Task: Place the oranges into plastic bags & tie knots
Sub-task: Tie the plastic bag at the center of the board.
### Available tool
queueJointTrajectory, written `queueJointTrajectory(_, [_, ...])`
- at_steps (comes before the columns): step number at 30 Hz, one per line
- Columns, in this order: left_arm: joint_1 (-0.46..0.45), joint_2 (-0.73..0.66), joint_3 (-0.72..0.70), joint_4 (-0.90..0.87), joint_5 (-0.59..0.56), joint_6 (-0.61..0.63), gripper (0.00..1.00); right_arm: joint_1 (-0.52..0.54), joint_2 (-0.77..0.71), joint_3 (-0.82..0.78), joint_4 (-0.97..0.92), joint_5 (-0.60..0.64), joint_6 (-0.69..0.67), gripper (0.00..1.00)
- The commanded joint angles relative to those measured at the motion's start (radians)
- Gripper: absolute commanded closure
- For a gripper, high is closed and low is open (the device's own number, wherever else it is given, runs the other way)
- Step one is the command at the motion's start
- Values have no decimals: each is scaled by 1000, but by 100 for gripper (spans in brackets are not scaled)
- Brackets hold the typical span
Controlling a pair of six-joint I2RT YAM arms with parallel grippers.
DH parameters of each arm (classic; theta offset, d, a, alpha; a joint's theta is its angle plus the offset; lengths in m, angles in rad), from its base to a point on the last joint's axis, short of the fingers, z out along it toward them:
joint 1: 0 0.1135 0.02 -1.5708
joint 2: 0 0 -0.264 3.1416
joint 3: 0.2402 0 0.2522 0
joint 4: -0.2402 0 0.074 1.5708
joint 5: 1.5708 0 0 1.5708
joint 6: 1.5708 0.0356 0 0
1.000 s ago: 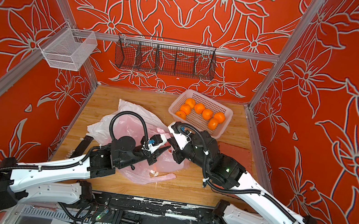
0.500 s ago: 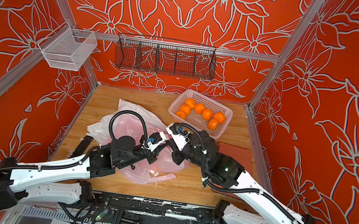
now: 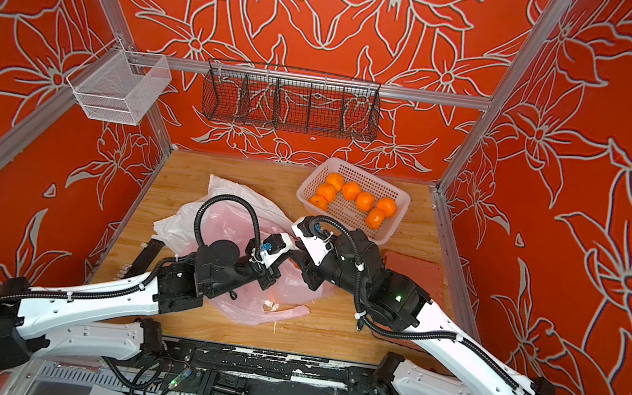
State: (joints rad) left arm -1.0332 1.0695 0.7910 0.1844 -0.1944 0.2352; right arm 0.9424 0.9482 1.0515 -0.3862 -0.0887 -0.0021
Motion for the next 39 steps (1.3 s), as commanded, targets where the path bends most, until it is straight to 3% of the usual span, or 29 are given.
queueJointTrajectory(1, [2, -16, 27, 16, -2, 8, 100, 3, -69, -17, 0, -7, -2, 53])
queueJointTrajectory(5, [2, -18, 24, 13, -3, 9, 100, 3, -136, -66, -14, 15, 19, 43])
queueJointTrajectory(10, [3, -23, 25, 6, -4, 9, 100, 3, -169, -117, -37, 49, 41, 44])
queueJointTrajectory(16, [2, -25, 28, -3, -8, 6, 100, 4, -148, -123, -21, -22, 44, 47])
queueJointTrajectory(18, [1, -25, 31, -6, -8, 9, 100, 4, -129, -113, -27, -21, 46, 51])
queueJointTrajectory(25, [2, -31, 25, -26, -27, 45, 100, 3, -81, -97, 13, 13, 99, 88])
queueJointTrajectory(28, [2, -28, 28, -38, -34, 79, 100, 3, -70, -96, 51, 15, 137, 98])
queueJointTrajectory(39, [2, -28, 5, -43, 11, 275, 100, 3, -4, -89, 192, -41, 239, 100])
